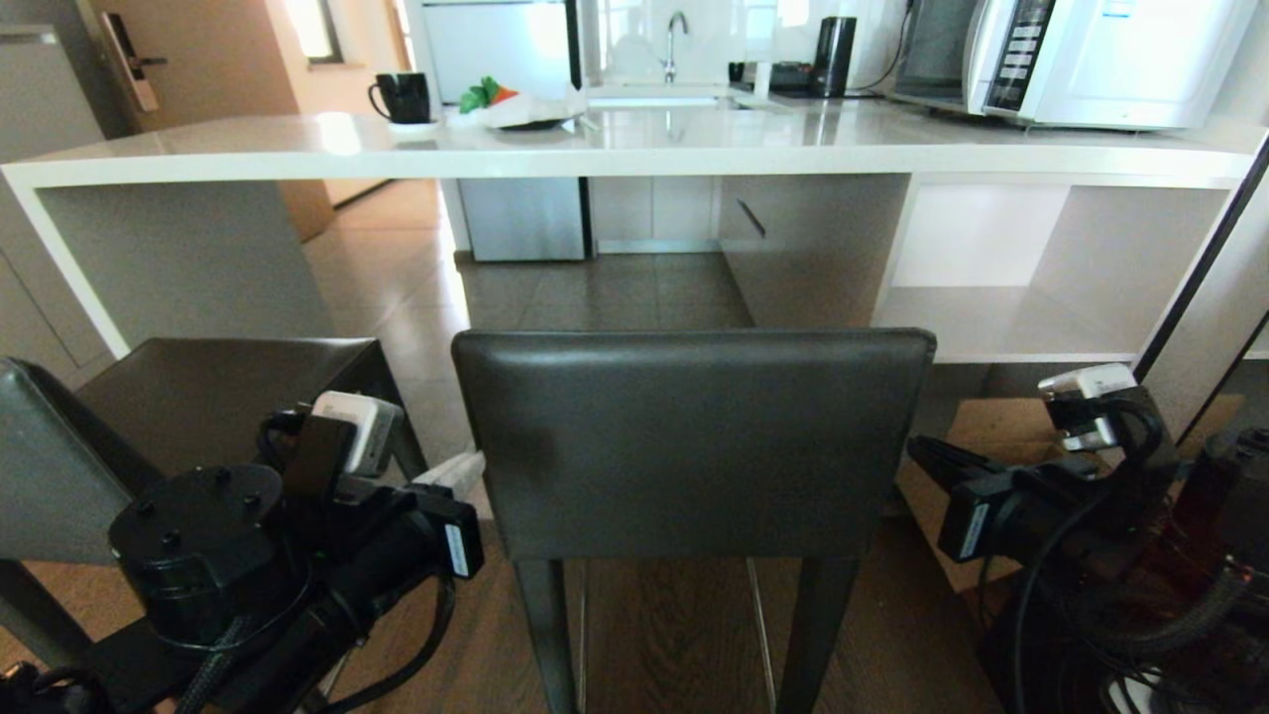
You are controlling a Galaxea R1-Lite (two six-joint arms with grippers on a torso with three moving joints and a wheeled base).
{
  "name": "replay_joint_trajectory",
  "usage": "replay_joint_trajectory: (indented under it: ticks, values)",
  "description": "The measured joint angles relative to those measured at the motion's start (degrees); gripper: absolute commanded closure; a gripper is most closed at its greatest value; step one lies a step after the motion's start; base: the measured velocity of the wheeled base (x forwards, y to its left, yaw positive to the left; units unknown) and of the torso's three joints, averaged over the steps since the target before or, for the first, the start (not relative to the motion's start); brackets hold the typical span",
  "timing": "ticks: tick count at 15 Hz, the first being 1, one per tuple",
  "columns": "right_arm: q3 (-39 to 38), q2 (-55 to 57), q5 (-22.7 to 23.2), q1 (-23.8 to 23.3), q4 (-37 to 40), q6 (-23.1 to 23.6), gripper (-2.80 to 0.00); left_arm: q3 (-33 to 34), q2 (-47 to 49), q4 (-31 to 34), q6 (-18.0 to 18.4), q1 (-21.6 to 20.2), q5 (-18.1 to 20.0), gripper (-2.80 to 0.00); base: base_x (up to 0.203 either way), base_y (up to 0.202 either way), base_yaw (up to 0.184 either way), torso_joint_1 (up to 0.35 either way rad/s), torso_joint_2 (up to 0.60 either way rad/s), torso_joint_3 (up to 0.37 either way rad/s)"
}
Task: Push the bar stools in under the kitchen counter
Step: Push the gray chair back under the dining table
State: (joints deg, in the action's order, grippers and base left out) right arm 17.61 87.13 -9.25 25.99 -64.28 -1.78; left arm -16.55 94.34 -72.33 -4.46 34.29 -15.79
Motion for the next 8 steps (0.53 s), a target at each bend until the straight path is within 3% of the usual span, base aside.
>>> replay_joint_trajectory:
  ticks: [2, 4, 8]
  values:
    - [-1.1, -1.4, 1.1, -6.2, 0.1, 0.0, 0.00, 2.4, -0.5, -0.1, -0.2, -4.3, 0.3, 0.00, 0.000, 0.000, 0.000, 0.000, 0.00, 0.000]
    - [0.5, -0.8, 4.3, -13.3, -0.1, 0.4, 0.00, 0.7, 0.1, -0.3, -0.1, -7.9, 0.9, 0.00, 0.000, 0.000, 0.000, 0.000, 0.00, 0.000]
    - [6.7, 5.0, 6.9, -16.0, -0.2, 4.2, 0.00, -7.7, 5.8, -0.3, 2.3, -8.4, 1.1, 0.00, 0.000, 0.000, 0.000, 0.000, 0.00, 0.000]
